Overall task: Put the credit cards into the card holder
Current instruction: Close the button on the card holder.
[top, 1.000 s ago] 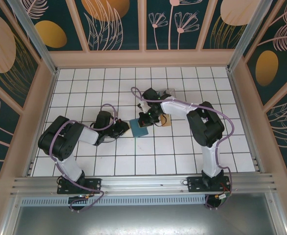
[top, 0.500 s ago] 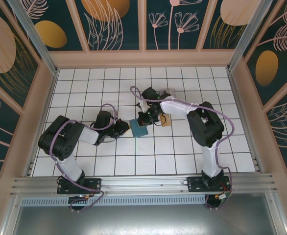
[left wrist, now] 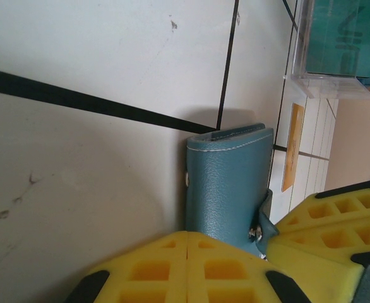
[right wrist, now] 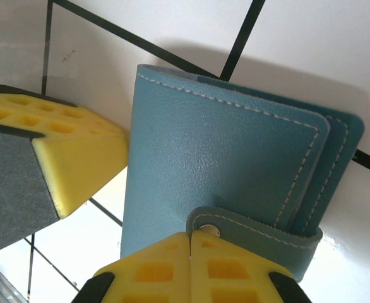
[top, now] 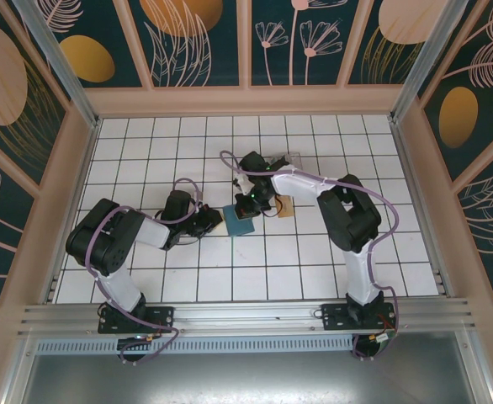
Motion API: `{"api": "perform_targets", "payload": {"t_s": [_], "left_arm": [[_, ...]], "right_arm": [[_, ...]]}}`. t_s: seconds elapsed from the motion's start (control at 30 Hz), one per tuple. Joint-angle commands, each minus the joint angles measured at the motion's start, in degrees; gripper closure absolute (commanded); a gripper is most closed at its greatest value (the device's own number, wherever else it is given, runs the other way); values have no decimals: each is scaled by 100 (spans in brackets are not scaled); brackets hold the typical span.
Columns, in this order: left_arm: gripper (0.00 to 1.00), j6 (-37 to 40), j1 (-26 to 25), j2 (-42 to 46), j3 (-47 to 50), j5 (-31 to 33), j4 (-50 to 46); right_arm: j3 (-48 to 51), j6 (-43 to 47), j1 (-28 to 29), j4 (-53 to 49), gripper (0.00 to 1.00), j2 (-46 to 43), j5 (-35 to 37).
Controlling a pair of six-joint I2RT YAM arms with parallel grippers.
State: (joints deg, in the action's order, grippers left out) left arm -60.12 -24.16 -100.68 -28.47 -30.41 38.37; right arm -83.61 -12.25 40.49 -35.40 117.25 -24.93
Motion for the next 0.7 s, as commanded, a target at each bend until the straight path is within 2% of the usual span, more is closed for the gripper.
{"api": "perform_targets", "payload": {"t_s": [0.0,0.4,0.67], "left_arm": [[92,18,-27,-145,-54,26,74],[92,-3,-27,-143,-27,12,138],[91,196,-27,3,-153,49,-179]], "right_arm": [[-161,87,95,-241,100,179,187],[-210,35,200,-542,100,524,613],[294,-145,174,-317,100,885,695]]}}
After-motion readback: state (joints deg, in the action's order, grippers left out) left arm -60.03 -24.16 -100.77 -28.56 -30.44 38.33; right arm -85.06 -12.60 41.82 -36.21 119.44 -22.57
